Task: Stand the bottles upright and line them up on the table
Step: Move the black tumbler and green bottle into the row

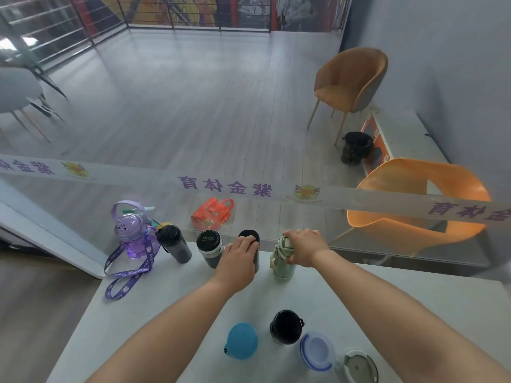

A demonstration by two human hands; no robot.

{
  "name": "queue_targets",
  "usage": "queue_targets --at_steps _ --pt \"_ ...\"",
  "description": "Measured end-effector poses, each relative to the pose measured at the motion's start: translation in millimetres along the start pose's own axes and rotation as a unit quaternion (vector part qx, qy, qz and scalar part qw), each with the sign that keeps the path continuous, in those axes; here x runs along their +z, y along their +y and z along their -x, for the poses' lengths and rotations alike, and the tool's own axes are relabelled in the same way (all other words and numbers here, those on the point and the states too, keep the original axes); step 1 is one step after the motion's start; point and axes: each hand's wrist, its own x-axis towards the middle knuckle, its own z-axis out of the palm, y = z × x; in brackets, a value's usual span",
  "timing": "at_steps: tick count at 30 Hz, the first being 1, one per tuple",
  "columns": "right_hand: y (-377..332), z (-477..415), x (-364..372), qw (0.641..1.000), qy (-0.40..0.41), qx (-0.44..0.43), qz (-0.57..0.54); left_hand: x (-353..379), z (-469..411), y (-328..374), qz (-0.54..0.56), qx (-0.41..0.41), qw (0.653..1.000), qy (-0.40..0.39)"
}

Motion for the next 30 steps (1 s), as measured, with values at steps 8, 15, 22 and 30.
queue_targets --at_steps 8,15,22,30 --pt "-6 10 0 1.000 -0.001 0.014 -0.021 1 17 -2 -0.005 0.076 0.997 0.016" --pt "-21 57 1 0.995 0.071 0.044 -0.062 3 55 -11 0.003 0.209 0.975 -0.068" --pt "-41 115 36 0.994 0.029 0.067 -0.078 18 97 -19 -0.008 0.262 0.939 -0.224" --pt "-70 128 71 0.988 -0.139 0.065 -0.018 39 121 -27 -0.048 0.261 0.945 -0.190"
